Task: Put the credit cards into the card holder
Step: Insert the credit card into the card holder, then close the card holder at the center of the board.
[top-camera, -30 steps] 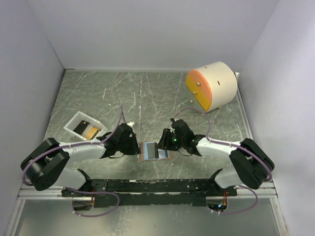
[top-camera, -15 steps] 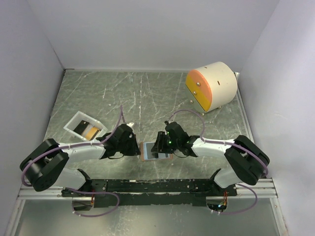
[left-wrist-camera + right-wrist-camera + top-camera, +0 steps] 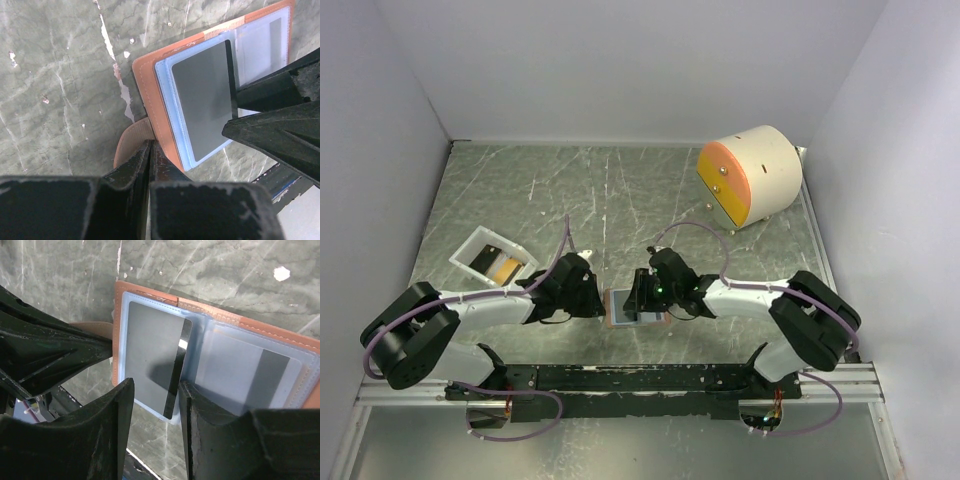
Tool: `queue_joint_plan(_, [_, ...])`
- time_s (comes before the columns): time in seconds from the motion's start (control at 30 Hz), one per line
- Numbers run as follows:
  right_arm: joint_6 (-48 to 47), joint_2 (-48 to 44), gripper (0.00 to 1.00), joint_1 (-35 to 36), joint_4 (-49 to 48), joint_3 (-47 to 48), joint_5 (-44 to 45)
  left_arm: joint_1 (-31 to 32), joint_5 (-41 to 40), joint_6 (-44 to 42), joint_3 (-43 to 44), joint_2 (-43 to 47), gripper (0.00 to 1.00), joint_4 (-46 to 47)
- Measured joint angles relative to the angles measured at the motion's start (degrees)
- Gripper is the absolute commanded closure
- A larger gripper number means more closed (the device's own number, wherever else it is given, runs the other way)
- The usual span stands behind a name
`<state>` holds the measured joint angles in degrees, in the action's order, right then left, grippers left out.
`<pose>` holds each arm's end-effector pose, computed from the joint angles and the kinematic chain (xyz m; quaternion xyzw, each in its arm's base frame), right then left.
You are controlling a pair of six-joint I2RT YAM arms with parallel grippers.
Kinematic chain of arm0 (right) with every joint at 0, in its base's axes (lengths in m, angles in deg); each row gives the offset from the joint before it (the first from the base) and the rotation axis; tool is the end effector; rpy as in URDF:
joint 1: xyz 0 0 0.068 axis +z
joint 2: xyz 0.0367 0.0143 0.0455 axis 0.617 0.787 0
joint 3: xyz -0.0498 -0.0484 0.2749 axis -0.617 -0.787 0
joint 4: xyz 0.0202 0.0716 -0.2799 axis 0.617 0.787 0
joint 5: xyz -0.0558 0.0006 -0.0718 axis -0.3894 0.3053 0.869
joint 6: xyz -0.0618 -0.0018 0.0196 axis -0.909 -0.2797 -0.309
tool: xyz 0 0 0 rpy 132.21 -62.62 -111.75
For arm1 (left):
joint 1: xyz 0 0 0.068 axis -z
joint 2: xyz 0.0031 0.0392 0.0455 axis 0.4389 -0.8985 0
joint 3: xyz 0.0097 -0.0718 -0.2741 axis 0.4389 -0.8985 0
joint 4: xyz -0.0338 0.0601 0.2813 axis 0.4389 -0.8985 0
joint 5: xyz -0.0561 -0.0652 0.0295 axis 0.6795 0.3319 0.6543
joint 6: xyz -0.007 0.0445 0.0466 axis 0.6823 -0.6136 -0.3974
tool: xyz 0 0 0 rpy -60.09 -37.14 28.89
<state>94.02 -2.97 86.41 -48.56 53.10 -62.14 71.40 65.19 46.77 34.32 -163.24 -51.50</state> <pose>0.1920 0.2298 0.1192 -0.0294 0.9223 0.3394 0.1823 0.1817 -0.1927 0.1143 0.0447 0.9358 -0.2799 0.2095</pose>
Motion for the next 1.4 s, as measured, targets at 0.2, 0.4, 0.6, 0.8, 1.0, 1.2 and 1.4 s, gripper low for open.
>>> queue_joint_plan(0.2, [-1.57,0.17,0.68,0.61,0.9,0.92,0.33,0.02,-0.02,0.0,0.0,0.0,0.88,-0.02])
queue_joint_plan(0.4, [-1.25,0.17,0.71,0.81,1.29,0.94,0.92,0.02,-0.02,0.02,0.0,0.09,0.87,-0.15])
queue_joint_plan(0.6, [-1.05,-0.22,0.57,1.22,4.04,1.97,1.97,0.35,-0.07,0.0,0.0,1.01,0.84,-1.33])
queue_joint_plan(0.8, [-2.64,-6.01,0.41,0.68,10.03,3.13,4.63,0.59,-0.66,-0.39,1.09,3.72,0.74,-4.39])
queue_joint_plan(1.0, [-4.52,-11.87,0.32,-2.38,14.47,3.45,6.95,0.61,-2.45,-1.27,3.91,6.19,0.65,-6.95])
queue_joint_plan(1.2, [-6.12,-13.88,0.22,-7.34,16.74,2.69,7.56,0.61,-5.01,-2.82,5.4,6.49,0.63,-9.77])
queue_joint_plan(1.4, [-6.73,-13.77,0.2,-9.79,17.33,0.94,7.54,0.63,-6.88,-4.33,5.38,5.79,0.73,-11.45])
